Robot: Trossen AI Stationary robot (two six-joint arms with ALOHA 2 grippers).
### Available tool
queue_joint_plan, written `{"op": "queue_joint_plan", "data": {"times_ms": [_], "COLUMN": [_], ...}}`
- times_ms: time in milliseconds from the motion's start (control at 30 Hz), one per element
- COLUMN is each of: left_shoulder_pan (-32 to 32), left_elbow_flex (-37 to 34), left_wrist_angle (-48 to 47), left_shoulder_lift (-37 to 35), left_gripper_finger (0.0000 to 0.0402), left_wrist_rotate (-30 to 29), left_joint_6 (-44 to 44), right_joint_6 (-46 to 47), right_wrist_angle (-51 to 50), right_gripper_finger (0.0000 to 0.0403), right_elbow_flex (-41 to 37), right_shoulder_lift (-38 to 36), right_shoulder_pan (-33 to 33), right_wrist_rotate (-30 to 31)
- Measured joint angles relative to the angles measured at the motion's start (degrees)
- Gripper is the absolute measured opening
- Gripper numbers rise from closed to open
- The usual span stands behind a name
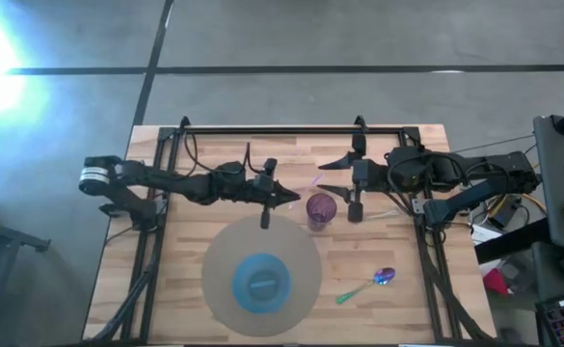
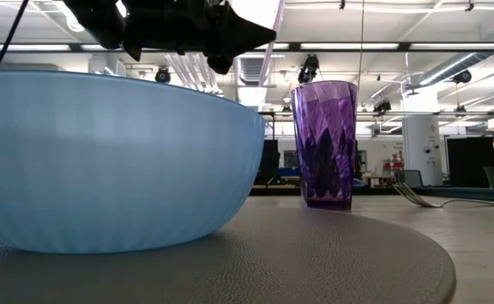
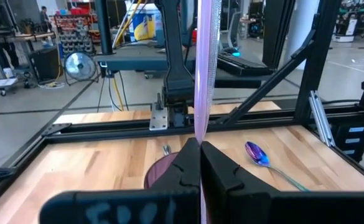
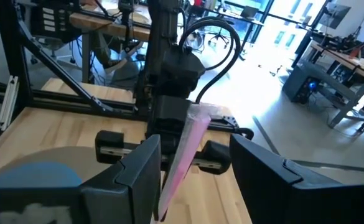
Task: Pick & Place Utensil
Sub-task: Put the pink straw into the purple cup
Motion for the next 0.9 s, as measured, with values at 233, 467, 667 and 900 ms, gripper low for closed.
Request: {"op": "queue_joint_plan", "data": {"times_ms": [233,467,667,900], "left_shoulder_pan": [-0.02,-0.02,-0.02,-0.02], "left_elbow_flex": [0.62,0.62,0.64,0.64], "left_wrist_angle": [-0.07,-0.09,-0.18,-0.28], "left_shoulder_lift": [0.47,0.38,0.38,0.29], "left_gripper_finger": [0.0000,0.0000,0.0000,0.0000], "left_wrist_rotate": [0.02,0.00,-0.02,-0.02], "left_joint_6": [0.80,1.44,1.71,1.77], "right_joint_6": [1.17,3.68,5.17,5.06], "right_wrist_angle": [0.32,0.76,0.97,1.64], "right_gripper_finger": [0.0188,0.0143,0.0094,0.0060], "right_elbow_flex": [-0.20,-0.34,-1.16,-1.18], "right_shoulder_lift": [0.00,0.00,0.61,2.60], "right_shoulder_pan": [0.00,0.00,0.00,0.00], "right_wrist_rotate": [-0.63,-0.70,-0.70,-0.56]}}
